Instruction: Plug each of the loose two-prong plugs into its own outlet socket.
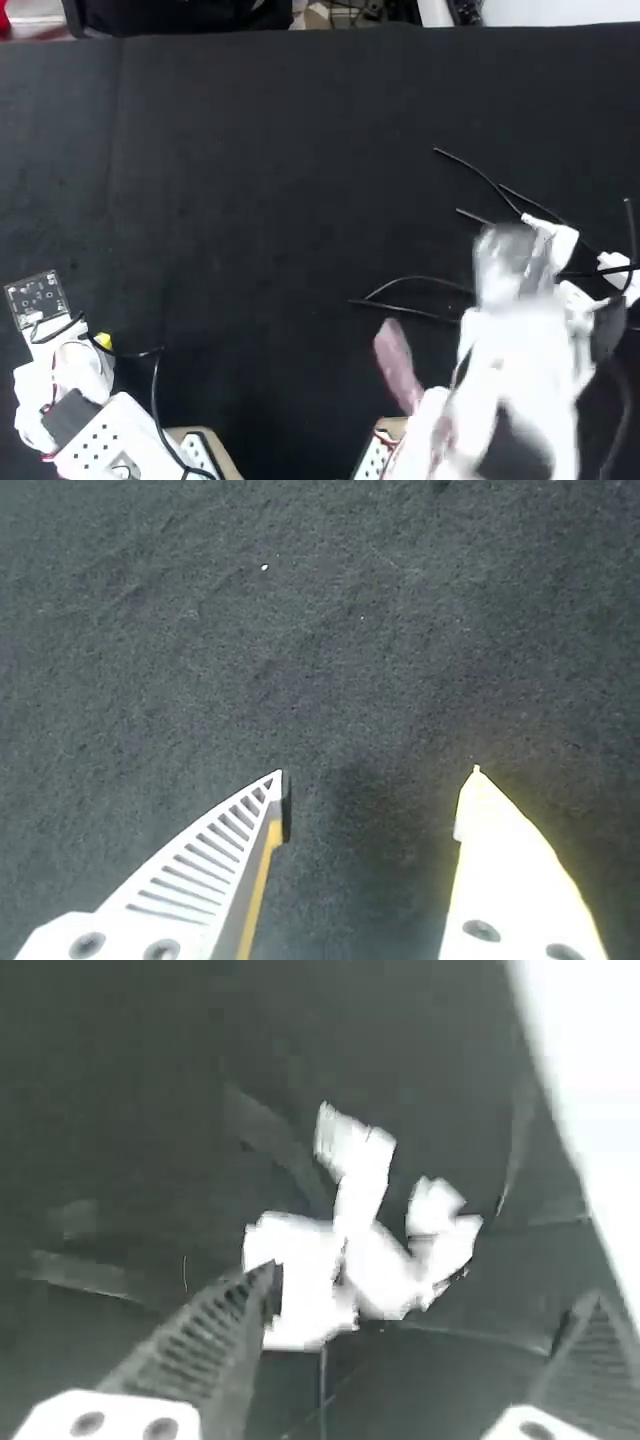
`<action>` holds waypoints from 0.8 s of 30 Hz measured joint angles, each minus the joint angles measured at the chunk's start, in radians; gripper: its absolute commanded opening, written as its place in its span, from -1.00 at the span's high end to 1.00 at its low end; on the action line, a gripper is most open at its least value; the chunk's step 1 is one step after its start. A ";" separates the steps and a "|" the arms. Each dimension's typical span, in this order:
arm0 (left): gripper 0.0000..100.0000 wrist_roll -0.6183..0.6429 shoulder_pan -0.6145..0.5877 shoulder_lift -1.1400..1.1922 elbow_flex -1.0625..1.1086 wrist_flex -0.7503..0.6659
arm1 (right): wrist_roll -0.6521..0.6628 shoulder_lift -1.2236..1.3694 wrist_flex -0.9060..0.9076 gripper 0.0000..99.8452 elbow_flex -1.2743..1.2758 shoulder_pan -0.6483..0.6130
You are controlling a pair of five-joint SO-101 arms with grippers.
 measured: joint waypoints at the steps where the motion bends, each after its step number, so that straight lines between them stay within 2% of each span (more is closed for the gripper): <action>1: 0.60 0.000 0.006 0.000 0.000 0.000 | -0.002 -0.074 0.015 0.59 -0.002 -0.006; 4: 0.66 0.000 0.060 0.000 0.000 0.000 | -0.015 -0.150 0.035 0.96 0.020 -0.021; 5: 0.67 0.000 0.086 0.000 0.000 0.000 | -0.020 -0.152 0.034 0.98 0.044 -0.026; 9: 0.68 0.000 0.215 0.000 0.000 0.000 | -0.021 -0.157 -0.026 0.91 0.170 -0.087; 18: 0.68 0.161 0.502 -0.005 -0.031 0.000 | -0.021 -0.157 -0.253 0.94 0.508 -0.420; 21: 0.81 0.170 0.597 -0.012 -0.017 0.000 | -0.021 -0.157 -0.324 0.97 0.733 -0.509; 24: 0.94 0.147 0.631 -0.008 -0.009 0.000 | -0.055 -0.157 -0.371 0.97 0.890 -0.543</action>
